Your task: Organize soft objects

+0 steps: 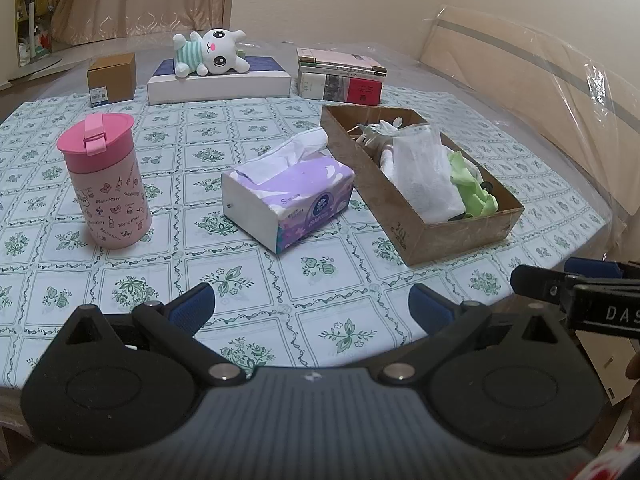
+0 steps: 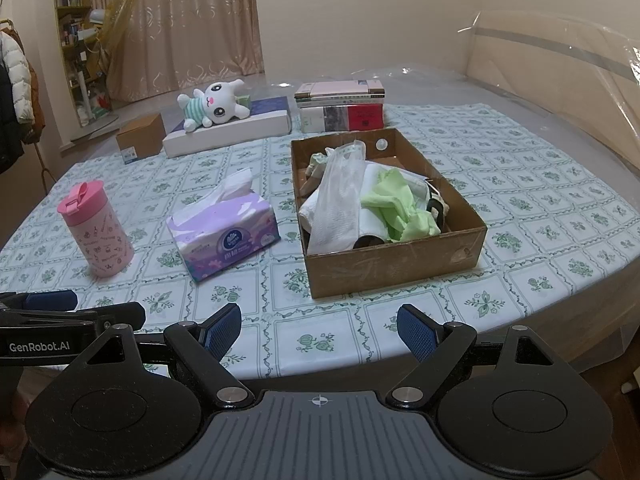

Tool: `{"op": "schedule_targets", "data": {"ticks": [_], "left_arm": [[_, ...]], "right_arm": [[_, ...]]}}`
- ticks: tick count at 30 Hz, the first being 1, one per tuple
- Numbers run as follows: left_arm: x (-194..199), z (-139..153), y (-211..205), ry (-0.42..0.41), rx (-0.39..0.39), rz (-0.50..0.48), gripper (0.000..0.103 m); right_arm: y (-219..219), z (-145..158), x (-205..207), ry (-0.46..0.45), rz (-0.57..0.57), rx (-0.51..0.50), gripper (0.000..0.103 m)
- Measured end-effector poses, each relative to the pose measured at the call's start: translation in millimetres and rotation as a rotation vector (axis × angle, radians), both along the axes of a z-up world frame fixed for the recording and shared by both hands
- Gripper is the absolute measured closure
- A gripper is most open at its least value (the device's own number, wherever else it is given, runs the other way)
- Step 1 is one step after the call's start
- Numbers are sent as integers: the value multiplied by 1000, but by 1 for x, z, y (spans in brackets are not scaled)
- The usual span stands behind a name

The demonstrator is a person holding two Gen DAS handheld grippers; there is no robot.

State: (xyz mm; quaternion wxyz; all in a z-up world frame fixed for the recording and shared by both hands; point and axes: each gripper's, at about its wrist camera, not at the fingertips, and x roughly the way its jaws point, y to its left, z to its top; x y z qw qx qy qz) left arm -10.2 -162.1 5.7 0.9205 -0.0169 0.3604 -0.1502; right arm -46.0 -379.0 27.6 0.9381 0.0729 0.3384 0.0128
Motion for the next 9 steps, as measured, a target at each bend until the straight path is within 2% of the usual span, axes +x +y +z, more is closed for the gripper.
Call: {"op": "schedule_targets", "data": {"ticks": [9], "left_arm": [[-1,0,5,-16,-35,-8,1]], "right_arm": [[1,0,0,0,-1,6,18]]}}
